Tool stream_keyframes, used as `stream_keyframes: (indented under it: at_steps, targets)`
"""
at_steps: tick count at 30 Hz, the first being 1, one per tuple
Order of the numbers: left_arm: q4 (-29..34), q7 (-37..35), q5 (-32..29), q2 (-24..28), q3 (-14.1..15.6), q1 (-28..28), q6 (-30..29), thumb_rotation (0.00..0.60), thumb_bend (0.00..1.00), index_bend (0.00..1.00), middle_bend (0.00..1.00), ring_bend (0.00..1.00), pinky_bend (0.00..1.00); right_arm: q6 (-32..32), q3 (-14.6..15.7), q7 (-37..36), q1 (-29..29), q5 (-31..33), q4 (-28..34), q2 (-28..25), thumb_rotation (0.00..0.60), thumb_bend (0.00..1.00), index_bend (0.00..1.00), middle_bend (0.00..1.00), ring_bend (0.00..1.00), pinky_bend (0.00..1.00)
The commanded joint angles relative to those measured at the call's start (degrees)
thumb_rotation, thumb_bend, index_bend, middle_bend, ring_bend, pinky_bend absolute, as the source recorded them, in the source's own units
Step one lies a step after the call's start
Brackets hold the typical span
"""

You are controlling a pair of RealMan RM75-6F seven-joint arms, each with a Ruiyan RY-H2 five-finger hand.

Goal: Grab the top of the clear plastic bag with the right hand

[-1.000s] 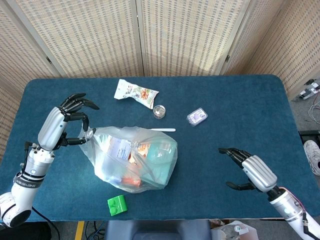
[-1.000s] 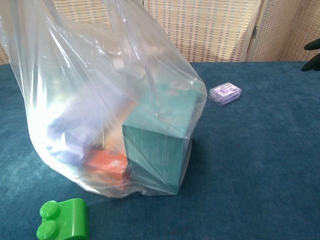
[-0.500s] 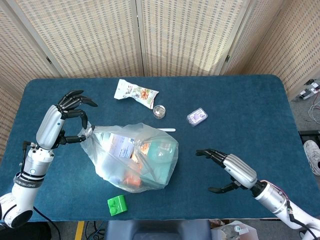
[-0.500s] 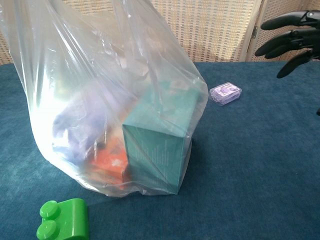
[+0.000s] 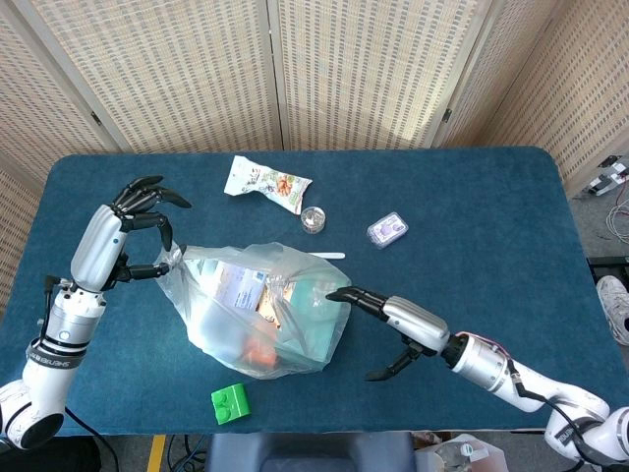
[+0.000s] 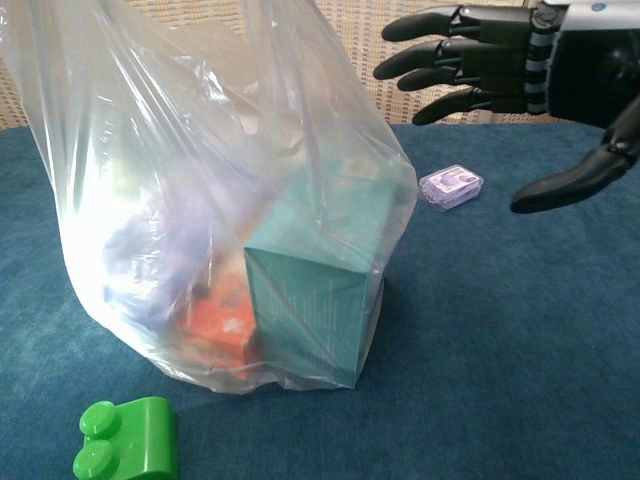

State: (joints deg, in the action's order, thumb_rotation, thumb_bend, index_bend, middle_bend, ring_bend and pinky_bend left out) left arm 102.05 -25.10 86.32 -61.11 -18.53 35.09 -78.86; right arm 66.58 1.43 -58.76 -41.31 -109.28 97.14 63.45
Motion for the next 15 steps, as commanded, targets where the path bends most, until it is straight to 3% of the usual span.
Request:
stream_keyframes:
  at_steps: [1, 15]
  targets:
    - [0.25, 0.36, -0.14, 0.02, -0.07, 0.09, 0.2, 0.6, 0.31, 0.7, 0.36, 0.27, 0.14, -0.97, -0.78, -2.61, -2.11, 1.01, -1.04, 2.14, 0.6, 0.05, 0.0, 0.06, 0.0, 0.12]
    - [1.13, 2.46, -0.7, 0.09, -0.24, 0.34, 1.01, 0.6, 0.31, 0.7, 0.36, 0.27, 0.13, -3.68, -2.67, -9.79, -9.62, 3.74, -4.99, 9.64, 0.6, 0.05, 0.0, 0.06, 0.0, 0.12]
